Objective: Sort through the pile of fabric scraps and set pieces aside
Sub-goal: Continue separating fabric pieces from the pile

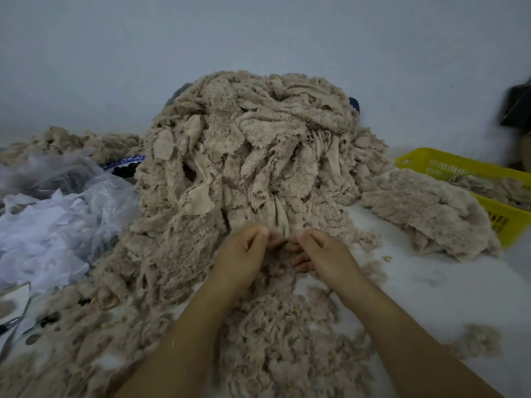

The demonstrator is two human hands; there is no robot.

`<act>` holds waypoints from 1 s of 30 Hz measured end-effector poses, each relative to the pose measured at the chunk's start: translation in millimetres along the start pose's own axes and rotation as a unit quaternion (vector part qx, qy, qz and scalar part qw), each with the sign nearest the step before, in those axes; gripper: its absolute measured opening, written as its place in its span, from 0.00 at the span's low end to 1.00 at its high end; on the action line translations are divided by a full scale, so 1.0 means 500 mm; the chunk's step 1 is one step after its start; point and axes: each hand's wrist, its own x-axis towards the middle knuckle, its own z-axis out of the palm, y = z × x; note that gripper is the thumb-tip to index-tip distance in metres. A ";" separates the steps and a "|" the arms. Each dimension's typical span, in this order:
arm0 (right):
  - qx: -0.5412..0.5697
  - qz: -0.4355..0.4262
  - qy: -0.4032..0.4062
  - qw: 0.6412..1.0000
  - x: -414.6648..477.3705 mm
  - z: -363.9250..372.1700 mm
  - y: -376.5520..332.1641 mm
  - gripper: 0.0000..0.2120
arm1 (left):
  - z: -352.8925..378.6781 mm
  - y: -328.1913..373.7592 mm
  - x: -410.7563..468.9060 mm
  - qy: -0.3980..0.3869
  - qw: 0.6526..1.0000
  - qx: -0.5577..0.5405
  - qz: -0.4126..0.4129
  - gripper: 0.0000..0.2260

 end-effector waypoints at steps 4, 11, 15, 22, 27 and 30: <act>-0.019 -0.006 -0.013 1.000 -0.006 -0.002 0.003 0.12 | -0.043 -0.015 0.023 0.271 0.961 0.040 -0.044 0.12; -0.059 -0.018 -0.029 0.998 -0.009 -0.001 -0.002 0.14 | -0.087 -0.061 0.063 0.211 0.954 0.117 -0.176 0.11; -0.048 -0.019 -0.032 0.998 -0.004 0.000 0.003 0.14 | -0.063 -0.022 0.063 0.216 0.964 0.145 -0.053 0.14; 0.183 0.037 -0.051 0.981 -0.001 0.005 -0.026 0.18 | 0.075 0.058 -0.001 0.001 0.939 0.260 0.228 0.11; 0.138 0.103 -0.059 0.983 0.019 -0.020 -0.040 0.09 | 0.094 0.052 -0.005 -0.064 0.938 0.249 0.233 0.09; 0.102 0.074 -0.037 0.991 0.026 -0.023 -0.025 0.06 | 0.097 0.042 -0.006 -0.052 0.955 0.201 0.212 0.07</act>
